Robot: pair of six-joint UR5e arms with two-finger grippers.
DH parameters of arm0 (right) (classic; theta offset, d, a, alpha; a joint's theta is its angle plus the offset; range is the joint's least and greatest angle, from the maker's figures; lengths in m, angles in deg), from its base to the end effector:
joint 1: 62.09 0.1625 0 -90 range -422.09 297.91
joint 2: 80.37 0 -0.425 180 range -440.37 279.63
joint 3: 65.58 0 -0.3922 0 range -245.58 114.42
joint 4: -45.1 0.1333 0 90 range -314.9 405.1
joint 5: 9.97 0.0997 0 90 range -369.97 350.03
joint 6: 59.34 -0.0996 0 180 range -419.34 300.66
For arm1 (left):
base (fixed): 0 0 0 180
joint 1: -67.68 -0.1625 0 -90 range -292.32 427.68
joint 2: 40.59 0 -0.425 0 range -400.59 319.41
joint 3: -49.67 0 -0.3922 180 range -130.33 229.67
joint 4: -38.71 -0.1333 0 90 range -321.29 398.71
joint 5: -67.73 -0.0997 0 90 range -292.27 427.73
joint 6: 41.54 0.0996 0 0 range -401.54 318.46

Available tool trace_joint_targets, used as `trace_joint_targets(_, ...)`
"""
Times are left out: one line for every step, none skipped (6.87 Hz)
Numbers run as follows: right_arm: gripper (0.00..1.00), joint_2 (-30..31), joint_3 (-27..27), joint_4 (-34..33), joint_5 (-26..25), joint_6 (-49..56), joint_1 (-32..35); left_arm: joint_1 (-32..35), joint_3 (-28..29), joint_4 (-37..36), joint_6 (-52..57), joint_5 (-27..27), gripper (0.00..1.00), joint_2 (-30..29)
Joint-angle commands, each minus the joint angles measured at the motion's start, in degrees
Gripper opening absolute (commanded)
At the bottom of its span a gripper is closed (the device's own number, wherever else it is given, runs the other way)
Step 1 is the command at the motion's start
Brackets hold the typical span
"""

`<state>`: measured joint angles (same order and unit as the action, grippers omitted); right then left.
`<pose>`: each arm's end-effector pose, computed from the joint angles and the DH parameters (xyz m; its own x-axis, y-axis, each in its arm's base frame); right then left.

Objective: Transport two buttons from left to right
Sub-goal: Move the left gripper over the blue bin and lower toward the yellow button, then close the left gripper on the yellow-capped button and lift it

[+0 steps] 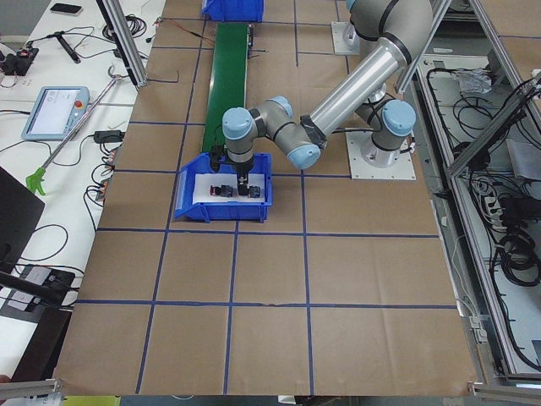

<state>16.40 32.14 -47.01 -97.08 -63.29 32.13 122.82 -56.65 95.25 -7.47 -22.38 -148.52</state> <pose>0.1706 -0.4324 0.4806 -0.9986 -0.0056 -0.0517 -0.0048 0.9998 -0.0167 0.2071 -0.5301 0.2452 -0.9999 -0.0138 0.0061 -0.0137 0.9998 0.0125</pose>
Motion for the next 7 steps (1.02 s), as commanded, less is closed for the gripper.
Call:
trace_joint_targets(1.0, 0.0, 0.0, 0.0, 0.0, 0.0, 0.0, 0.0, -3.6, -5.5, 0.1, -0.1, 0.99, -1.6)
trace_joint_targets(1.0, 0.0, 0.0, 0.0, 0.0, 0.0, 0.0, 0.0, -6.0, -10.0, 0.2, -0.1, 0.99, -2.4)
trace_joint_targets(1.0, 0.0, 0.0, 0.0, 0.0, 0.0, 0.0, 0.0, -6.4, -10.2, 0.3, -0.1, 0.99, -1.9)
trace_joint_targets(1.0, 0.1, 0.0, 0.0, 0.0, 0.0, 0.0, 0.0, -6.5, -10.0, 0.4, -0.2, 0.99, -1.2)
trace_joint_targets(1.0, 0.0, 0.0, 0.1, 0.0, 0.0, 0.0, -0.1, -6.5, -9.9, 0.3, -0.1, 0.98, -1.2)
trace_joint_targets(1.0, 0.0, -0.1, 0.1, 0.1, -0.1, 0.0, -0.1, -6.5, -9.6, 0.3, -0.1, 0.77, -1.2)
trace_joint_targets(1.0, 0.1, -0.1, 0.1, 0.0, 0.0, 0.0, -0.2, -6.4, -9.5, 0.4, -0.1, 0.57, -1.2)
